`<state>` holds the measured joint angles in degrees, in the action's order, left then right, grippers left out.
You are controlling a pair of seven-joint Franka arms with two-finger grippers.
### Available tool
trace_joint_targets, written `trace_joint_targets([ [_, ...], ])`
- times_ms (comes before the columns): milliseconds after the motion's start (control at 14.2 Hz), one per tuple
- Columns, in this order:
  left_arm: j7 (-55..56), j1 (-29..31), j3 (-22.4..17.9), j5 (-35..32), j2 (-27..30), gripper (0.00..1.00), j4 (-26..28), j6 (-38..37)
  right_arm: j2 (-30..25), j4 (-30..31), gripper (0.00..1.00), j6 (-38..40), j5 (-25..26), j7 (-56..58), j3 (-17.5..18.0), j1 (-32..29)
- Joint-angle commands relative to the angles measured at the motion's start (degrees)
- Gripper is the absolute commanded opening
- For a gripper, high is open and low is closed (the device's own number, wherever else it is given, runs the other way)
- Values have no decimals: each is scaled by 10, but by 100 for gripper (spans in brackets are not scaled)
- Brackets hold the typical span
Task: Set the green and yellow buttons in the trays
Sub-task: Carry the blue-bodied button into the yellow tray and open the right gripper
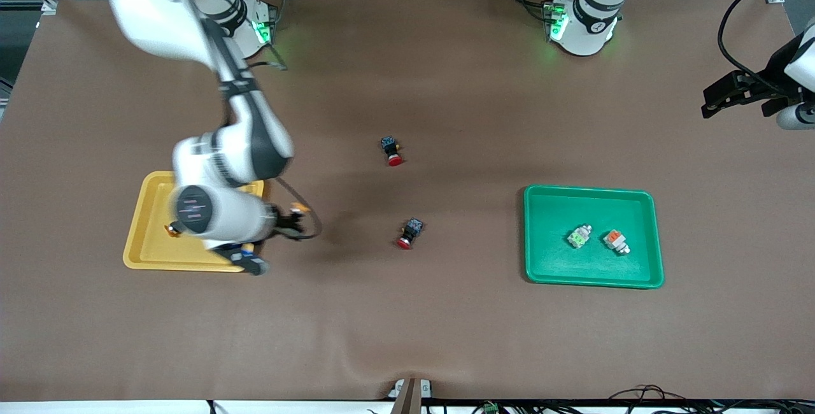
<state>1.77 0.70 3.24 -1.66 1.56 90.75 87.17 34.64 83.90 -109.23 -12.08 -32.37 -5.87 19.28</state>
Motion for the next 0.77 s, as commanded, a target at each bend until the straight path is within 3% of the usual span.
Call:
trace_joint_targets([
  [0,-3,-7,6,10,-8,100,-7,-8,-32,77,0,-25,6,148,12,-77],
  [281,33,-9,45,11,-3,100,-5,-8,-26,187,0,-188,3,284,12,-130],
  [632,35,-8,48,12,3,100,2,-11,-21,219,0,-230,0,340,13,-157],
  [702,35,-9,49,12,6,100,5,-12,-21,217,10,-224,-1,354,13,-164],
])
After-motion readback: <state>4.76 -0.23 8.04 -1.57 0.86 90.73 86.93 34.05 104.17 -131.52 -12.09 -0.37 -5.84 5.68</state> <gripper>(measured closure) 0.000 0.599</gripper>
